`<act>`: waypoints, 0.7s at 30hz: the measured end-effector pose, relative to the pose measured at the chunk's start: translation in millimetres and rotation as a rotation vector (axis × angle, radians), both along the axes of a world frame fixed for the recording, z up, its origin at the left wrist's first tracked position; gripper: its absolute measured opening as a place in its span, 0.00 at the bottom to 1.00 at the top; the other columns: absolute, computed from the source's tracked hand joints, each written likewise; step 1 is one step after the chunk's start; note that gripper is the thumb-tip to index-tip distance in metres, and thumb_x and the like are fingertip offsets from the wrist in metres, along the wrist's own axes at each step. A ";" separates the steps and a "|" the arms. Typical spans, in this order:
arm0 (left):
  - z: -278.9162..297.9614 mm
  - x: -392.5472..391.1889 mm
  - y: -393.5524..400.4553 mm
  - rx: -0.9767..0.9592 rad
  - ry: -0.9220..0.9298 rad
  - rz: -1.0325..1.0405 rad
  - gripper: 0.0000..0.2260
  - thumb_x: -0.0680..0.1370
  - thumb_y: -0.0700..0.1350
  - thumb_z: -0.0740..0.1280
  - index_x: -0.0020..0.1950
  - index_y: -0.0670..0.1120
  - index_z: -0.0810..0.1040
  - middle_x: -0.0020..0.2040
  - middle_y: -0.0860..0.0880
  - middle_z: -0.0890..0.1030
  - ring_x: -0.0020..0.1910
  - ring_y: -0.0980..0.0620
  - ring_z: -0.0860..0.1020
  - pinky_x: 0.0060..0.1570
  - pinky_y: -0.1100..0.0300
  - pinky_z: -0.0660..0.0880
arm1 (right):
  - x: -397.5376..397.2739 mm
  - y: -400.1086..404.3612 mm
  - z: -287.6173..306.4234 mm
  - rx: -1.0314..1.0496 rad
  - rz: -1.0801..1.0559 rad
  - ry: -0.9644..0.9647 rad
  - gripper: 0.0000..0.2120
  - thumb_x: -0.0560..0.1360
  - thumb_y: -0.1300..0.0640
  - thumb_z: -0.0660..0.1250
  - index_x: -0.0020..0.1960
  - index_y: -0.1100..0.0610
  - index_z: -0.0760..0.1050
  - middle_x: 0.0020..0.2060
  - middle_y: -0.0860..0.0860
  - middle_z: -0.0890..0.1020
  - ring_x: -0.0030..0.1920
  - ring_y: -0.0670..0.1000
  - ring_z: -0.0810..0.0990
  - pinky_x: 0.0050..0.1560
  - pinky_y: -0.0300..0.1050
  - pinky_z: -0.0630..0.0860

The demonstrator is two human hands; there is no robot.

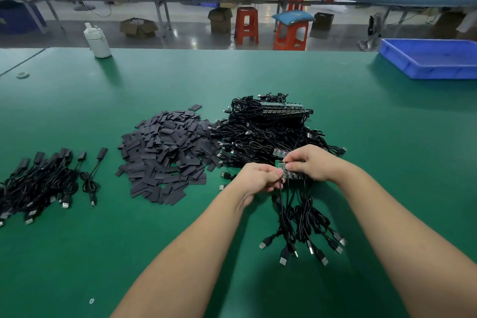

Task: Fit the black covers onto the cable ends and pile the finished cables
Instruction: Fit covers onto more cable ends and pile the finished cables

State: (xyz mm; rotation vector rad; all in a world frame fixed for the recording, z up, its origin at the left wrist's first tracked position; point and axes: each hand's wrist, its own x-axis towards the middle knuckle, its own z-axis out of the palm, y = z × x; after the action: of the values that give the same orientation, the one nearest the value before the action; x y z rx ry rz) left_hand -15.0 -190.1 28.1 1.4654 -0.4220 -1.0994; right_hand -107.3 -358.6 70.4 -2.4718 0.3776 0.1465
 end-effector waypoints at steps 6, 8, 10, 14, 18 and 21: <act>-2.8 4.2 0.5 -0.010 0.022 -0.022 0.03 0.77 0.39 0.71 0.45 0.44 0.84 0.37 0.48 0.85 0.37 0.54 0.82 0.39 0.63 0.77 | 1.4 -3.2 0.1 0.027 0.022 0.006 0.06 0.79 0.55 0.69 0.49 0.45 0.82 0.40 0.38 0.82 0.42 0.36 0.78 0.50 0.39 0.72; -4.0 5.2 0.6 -0.029 0.069 -0.009 0.03 0.78 0.38 0.69 0.46 0.43 0.83 0.38 0.47 0.85 0.39 0.53 0.83 0.38 0.63 0.78 | 0.4 -3.3 2.3 0.058 0.036 -0.002 0.09 0.79 0.55 0.69 0.45 0.42 0.81 0.39 0.42 0.84 0.41 0.41 0.79 0.49 0.41 0.74; -3.6 5.7 0.0 -0.036 0.078 0.006 0.04 0.79 0.38 0.68 0.47 0.43 0.83 0.39 0.48 0.85 0.39 0.53 0.84 0.37 0.64 0.78 | 1.7 -3.3 3.4 0.050 0.014 -0.019 0.09 0.79 0.55 0.69 0.43 0.42 0.80 0.40 0.48 0.85 0.41 0.47 0.80 0.48 0.43 0.76; -1.6 13.6 3.1 0.009 -0.063 0.130 0.05 0.78 0.42 0.70 0.50 0.42 0.84 0.41 0.48 0.85 0.33 0.57 0.79 0.30 0.65 0.76 | 5.9 -8.3 1.2 -0.193 -0.107 -0.013 0.05 0.80 0.52 0.68 0.51 0.46 0.82 0.38 0.40 0.81 0.43 0.45 0.79 0.43 0.40 0.71; 6.9 30.8 24.9 -0.007 -0.138 0.156 0.06 0.77 0.42 0.72 0.50 0.40 0.83 0.40 0.46 0.84 0.34 0.54 0.81 0.32 0.64 0.78 | 2.8 -11.5 3.0 -0.497 -0.169 -0.015 0.15 0.79 0.50 0.68 0.65 0.50 0.78 0.55 0.50 0.82 0.60 0.55 0.75 0.61 0.51 0.73; 18.3 41.3 46.7 -0.036 -0.191 0.096 0.05 0.76 0.42 0.73 0.47 0.40 0.81 0.39 0.44 0.83 0.35 0.50 0.82 0.34 0.62 0.79 | 3.1 4.5 2.5 -0.567 -0.196 -0.266 0.14 0.80 0.52 0.67 0.64 0.53 0.79 0.58 0.51 0.82 0.59 0.54 0.76 0.63 0.52 0.73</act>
State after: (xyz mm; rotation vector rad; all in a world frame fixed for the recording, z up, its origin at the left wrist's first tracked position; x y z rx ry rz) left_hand 26.2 -143.4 46.4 1.5483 -0.4975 -0.8751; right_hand -104.2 -354.0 72.9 -2.9306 0.6057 -0.4236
